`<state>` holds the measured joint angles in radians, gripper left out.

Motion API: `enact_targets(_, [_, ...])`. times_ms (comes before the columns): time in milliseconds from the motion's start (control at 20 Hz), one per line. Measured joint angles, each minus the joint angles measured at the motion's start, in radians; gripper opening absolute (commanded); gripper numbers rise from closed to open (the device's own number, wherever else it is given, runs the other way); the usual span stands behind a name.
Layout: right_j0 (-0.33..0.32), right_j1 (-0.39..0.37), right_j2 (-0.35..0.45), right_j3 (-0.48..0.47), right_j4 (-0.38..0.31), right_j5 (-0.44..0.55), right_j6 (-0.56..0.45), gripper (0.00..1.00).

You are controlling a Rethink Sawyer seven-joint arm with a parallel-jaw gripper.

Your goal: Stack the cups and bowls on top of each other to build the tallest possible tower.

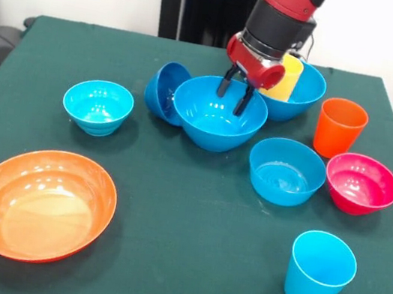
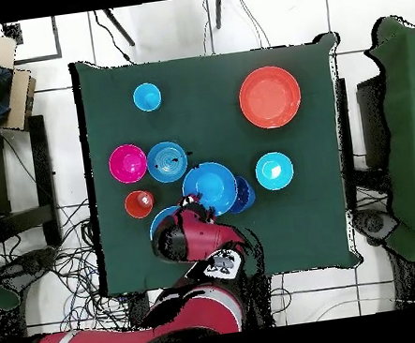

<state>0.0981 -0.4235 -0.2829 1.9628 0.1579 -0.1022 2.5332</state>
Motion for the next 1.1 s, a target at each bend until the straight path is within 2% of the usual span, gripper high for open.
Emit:
enact_targets(300, [0.000,-0.012,0.000,0.000,-0.033,0.011,0.000,1.00])
enact_targets(1100, [-0.001,-0.011,0.000,0.000,-0.054,0.036,0.000,1.00])
